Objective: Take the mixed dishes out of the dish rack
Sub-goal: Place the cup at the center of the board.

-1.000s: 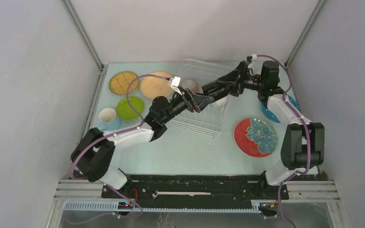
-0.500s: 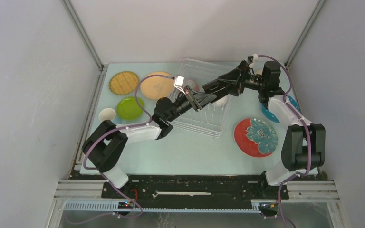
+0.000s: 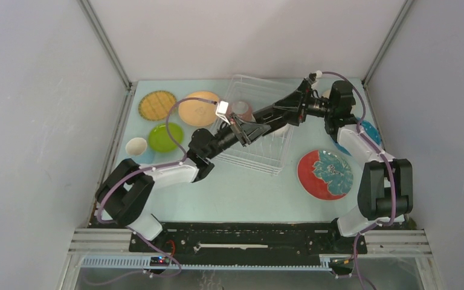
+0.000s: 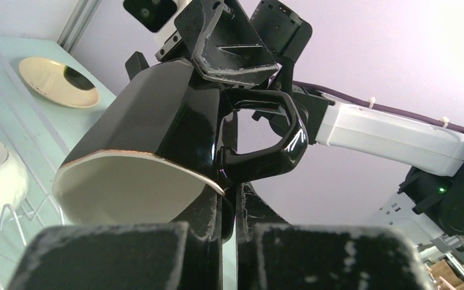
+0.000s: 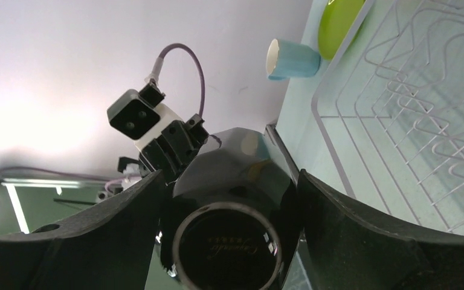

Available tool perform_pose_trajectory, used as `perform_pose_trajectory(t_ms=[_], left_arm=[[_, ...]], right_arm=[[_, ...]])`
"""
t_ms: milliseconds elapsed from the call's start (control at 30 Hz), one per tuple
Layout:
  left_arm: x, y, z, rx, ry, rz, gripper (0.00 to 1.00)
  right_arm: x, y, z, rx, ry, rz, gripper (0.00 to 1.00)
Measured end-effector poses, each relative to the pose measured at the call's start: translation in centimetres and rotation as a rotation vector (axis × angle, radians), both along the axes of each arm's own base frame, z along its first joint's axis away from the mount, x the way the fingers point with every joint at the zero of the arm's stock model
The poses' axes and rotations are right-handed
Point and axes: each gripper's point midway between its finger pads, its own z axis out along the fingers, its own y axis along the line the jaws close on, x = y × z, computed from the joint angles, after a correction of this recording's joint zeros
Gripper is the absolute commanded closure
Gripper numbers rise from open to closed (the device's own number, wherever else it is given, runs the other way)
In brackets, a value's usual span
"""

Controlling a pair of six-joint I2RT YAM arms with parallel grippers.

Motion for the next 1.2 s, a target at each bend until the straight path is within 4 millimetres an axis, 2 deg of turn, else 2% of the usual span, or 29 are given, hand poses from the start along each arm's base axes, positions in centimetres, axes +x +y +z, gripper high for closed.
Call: perform_pose_trajectory(t_ms=[100, 333, 500, 733, 833, 1033, 1200], left_arm=[[-0.6, 1.1, 0.1, 0.006, -0.008, 0.011, 1.00], [0.1, 5.0, 0.1, 0.024, -0.023, 0.128, 1.00], [-1.1, 7.2, -0.3, 0.056, -0.025, 0.162, 1.00], [-3.3, 11.7, -0.8, 0.205, 0.016, 0.256, 1.00], [-4.2, 14.0, -2.1, 0.313, 0.047, 0.323, 1.00], [-5.7, 18.7, -6.7, 0.612, 0.158, 0.415, 1.00], [-6.3, 22.6, -8.8, 0.832, 0.242, 0.485, 1.00]], right_arm=[[-0.7, 0.5, 0.0, -0.001, -0.030, 0.036, 0.08], [-1.2, 0.2, 1.1, 0.000, -0.109, 0.051, 0.06], [-1.5, 0.2, 1.5, 0.001, -0.136, 0.067, 0.05], [-1.8, 0.2, 1.6, -0.007, -0.199, 0.092, 0.05], [-1.9, 0.2, 1.5, -0.010, -0.212, 0.095, 0.05], [-1.8, 0.0, 1.2, -0.016, -0.221, 0.094, 0.05], [-1.8, -0.1, 1.2, -0.018, -0.225, 0.092, 0.05]])
